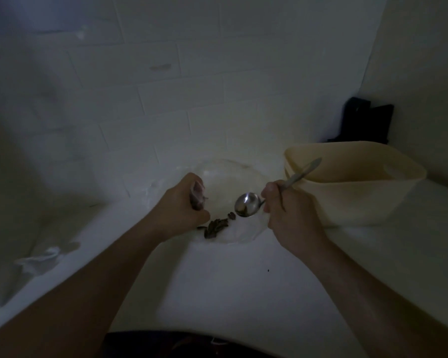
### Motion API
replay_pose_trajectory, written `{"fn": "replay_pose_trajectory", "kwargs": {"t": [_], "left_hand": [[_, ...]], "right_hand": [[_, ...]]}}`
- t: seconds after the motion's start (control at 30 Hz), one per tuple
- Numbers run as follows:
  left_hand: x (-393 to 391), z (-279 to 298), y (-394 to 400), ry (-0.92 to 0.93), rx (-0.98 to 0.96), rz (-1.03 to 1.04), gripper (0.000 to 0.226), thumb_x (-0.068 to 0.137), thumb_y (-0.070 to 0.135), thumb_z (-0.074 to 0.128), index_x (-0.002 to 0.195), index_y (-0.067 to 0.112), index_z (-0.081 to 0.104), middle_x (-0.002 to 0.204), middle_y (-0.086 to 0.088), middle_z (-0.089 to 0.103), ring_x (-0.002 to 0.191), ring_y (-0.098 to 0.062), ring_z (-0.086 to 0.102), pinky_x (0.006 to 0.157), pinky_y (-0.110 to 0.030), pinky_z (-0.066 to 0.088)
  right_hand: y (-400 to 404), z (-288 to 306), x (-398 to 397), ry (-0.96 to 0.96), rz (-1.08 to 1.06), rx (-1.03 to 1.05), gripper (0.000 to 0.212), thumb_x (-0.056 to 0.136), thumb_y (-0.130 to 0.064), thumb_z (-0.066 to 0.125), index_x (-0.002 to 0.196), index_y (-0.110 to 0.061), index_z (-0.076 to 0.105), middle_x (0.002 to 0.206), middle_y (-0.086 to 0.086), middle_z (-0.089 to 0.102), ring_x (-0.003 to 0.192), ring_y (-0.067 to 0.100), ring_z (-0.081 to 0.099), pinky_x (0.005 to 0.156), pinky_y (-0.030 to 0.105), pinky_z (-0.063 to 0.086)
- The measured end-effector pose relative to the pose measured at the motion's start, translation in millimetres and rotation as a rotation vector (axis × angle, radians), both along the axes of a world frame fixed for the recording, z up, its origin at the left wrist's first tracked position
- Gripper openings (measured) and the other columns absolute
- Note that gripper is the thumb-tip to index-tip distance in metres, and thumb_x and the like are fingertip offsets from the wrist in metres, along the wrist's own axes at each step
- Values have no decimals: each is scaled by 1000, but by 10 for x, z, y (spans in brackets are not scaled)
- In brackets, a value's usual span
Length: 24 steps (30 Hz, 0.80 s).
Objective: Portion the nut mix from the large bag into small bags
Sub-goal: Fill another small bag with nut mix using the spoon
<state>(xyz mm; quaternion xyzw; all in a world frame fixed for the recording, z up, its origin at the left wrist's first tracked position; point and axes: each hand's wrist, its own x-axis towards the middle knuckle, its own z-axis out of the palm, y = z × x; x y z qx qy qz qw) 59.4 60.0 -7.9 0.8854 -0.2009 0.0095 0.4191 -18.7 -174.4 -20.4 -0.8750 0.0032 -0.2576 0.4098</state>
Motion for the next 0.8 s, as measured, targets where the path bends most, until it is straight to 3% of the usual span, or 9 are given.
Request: {"fn": "replay_pose_trajectory", "kwargs": {"t": [0.07, 0.17, 0.27, 0.33, 0.4, 0.53, 0.63, 0.8], "left_hand": [[-29, -68, 63, 47, -5, -15, 41, 75, 0, 75, 94, 26, 50, 79, 1, 62, 60, -5, 50, 57, -22, 45], [-69, -167, 151, 100, -45, -105, 40, 69, -1, 72, 86, 22, 44, 69, 9, 49, 59, -6, 41, 58, -23, 38], [-65, -233, 250, 137, -21, -222, 42, 64, 11, 76, 85, 24, 42, 78, 1, 51, 66, -13, 42, 59, -37, 38], [-59, -266, 286, 117, 117, -229, 46, 70, 13, 83, 88, 30, 44, 87, 0, 57, 67, -8, 47, 59, -34, 44], [-52, -295, 293, 28, 221, -190, 48, 74, 21, 87, 89, 36, 44, 89, 7, 58, 65, 0, 50, 57, -21, 45], [-26, -350, 284, -76, 221, -149, 47, 77, 36, 89, 84, 45, 44, 79, 12, 59, 66, 0, 55, 58, -15, 42], [-16, -349, 265, -55, 109, -91, 43, 77, 35, 90, 84, 35, 48, 75, 11, 61, 64, 0, 54, 59, -17, 42], [49, -129, 132, -114, 8, 10, 43, 74, 25, 89, 90, 30, 50, 78, 6, 65, 64, -4, 55, 63, -25, 48]], "right_hand": [[49, 53, -8, 6, 32, -59, 42, 111, -34, 32, 90, -16, 64, 77, 4, 68, 69, 18, 64, 66, 38, 53], [117, 44, 24, 25, 94, -177, 39, 112, -32, 30, 79, -32, 51, 71, -7, 57, 64, 7, 54, 59, 28, 38], [148, -39, 71, 59, 79, -300, 35, 112, -30, 29, 81, -31, 45, 65, -13, 42, 58, 0, 41, 58, 27, 25], [157, -80, 77, 67, 77, -329, 38, 112, -27, 30, 77, -31, 42, 63, -15, 37, 57, -2, 37, 60, 26, 23], [177, -113, 84, 56, 95, -301, 41, 113, -26, 30, 74, -35, 38, 63, -17, 36, 57, -3, 38, 63, 24, 25], [225, -151, 82, -6, 155, -306, 30, 112, -28, 28, 92, -27, 50, 65, -18, 41, 59, 2, 48, 63, 24, 36], [242, -136, 55, 56, 192, -300, 33, 113, -26, 28, 99, -21, 58, 73, -6, 57, 65, 19, 60, 65, 34, 48], [229, -79, 52, 116, 135, -189, 40, 111, -34, 28, 93, -16, 59, 82, 5, 68, 66, 18, 63, 70, 42, 53]]}}
